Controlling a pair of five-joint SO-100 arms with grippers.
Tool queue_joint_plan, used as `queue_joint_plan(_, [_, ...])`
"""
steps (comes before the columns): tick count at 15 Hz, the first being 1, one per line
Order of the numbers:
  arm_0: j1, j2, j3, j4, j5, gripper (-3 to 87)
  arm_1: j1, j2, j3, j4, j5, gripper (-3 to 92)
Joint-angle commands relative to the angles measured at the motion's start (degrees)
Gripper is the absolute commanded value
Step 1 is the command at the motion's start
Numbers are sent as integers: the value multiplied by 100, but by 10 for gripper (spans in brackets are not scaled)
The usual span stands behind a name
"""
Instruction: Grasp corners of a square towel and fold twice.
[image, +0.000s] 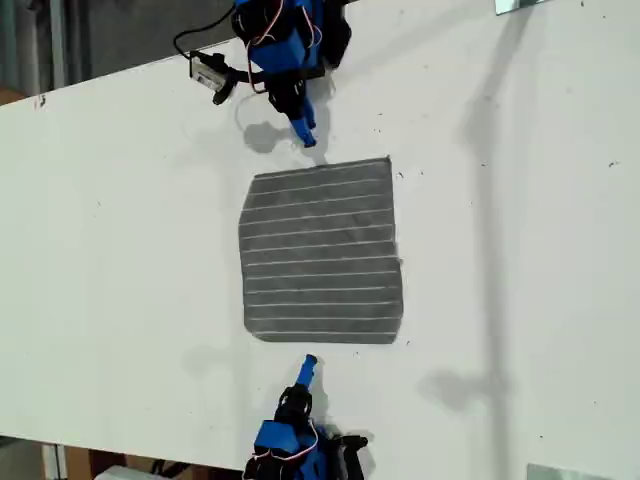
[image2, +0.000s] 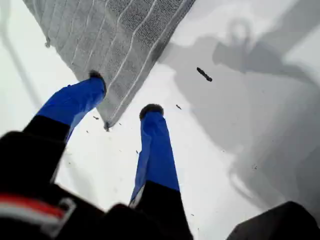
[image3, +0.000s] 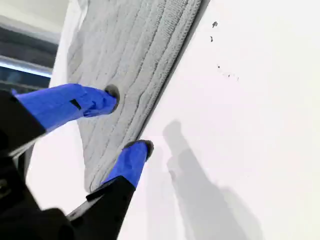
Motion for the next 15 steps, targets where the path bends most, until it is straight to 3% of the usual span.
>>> queue_joint_plan(1, [677, 18, -35, 105, -3050, 142, 1863, -35, -132, 62, -9, 193])
queue_joint_plan(3, [202, 18, -35, 97, -2733, 126, 2496, 18, -149, 70, 9, 179])
queue_joint_plan(6, [-185, 26, -123, 211, -3050, 108, 1995, 18, -141, 79, 0, 371])
queue_joint_plan(8, [-519, 26, -105, 185, -3111, 88, 1213, 18, -149, 9, 53, 351])
queue_joint_plan(9, [-272, 26, -53, 132, -3305, 90, 809, 18, -149, -193, 53, 317])
queue_joint_plan(10, [-35, 26, 26, -53, -3349, 102, 721, 18, -237, 88, 0, 272])
queue_joint_plan(12, [123, 26, 35, -176, -3190, 137, 1090, 9, -422, 316, -18, 269])
queue_joint_plan(13, [141, 26, 44, -439, -2821, 146, 1195, 18, -422, -431, -598, 270])
queue_joint_plan(14, [70, -35, 35, -642, -2373, 140, 738, -510, -501, -1749, -984, 287])
queue_joint_plan(15, [-97, -343, -132, -466, -2232, 133, 422, -2681, -1644, -2065, -1107, 296])
